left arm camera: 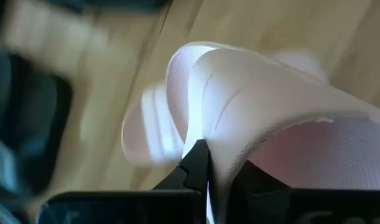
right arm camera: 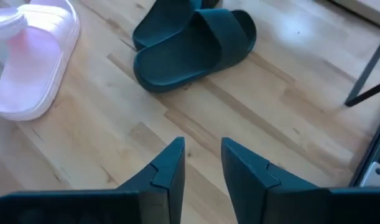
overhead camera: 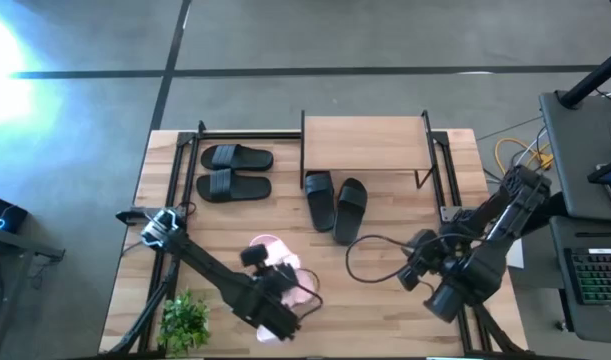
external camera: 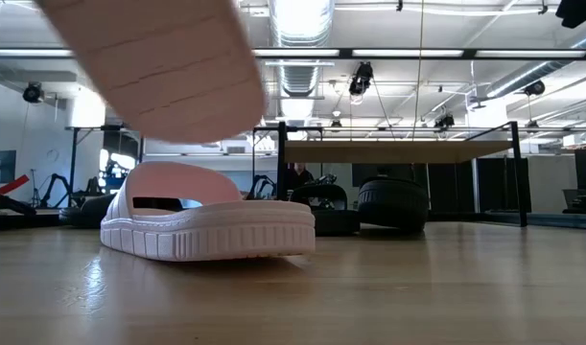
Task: Pick and place slides into the shelf
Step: Put the pink slide under the shelf
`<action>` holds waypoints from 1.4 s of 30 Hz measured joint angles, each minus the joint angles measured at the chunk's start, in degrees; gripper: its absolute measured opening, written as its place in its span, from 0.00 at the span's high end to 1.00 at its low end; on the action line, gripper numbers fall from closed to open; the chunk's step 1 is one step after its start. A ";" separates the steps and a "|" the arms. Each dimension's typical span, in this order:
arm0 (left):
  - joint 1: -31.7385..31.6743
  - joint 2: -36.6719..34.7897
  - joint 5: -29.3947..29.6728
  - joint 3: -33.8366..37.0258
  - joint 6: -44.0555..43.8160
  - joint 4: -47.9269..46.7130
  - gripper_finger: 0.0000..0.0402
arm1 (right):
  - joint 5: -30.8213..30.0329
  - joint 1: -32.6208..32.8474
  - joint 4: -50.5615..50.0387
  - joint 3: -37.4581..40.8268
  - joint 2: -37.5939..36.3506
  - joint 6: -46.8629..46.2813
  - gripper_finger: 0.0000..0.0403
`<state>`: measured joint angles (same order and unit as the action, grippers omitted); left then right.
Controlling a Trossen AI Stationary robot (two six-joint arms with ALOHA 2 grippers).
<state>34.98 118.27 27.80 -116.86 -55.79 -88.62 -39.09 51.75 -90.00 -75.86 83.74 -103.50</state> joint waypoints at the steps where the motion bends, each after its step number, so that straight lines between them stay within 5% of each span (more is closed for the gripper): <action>1: -0.06 1.07 1.36 -1.89 2.51 0.55 1.00 | 0.03 0.41 0.00 0.65 -0.73 -0.65 0.76; 8: -4.32 9.98 6.28 -9.76 20.53 11.95 1.00 | 0.38 1.50 -0.02 4.31 -4.55 -4.90 0.76; 23: -13.72 21.23 0.24 -16.74 21.70 25.52 0.98 | 5.00 1.53 0.00 5.96 -4.08 -4.66 0.76; 35: -13.39 20.65 -8.61 -14.74 21.61 30.71 0.60 | 8.56 1.55 0.31 5.96 -3.86 -4.49 0.61; 42: -12.34 14.49 -19.51 -14.54 20.97 27.38 0.43 | 12.53 2.63 2.22 5.94 -3.84 -4.35 0.53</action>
<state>22.64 132.76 8.29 -131.40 -34.82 -61.24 -26.56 54.37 -87.77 -69.92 79.90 -107.84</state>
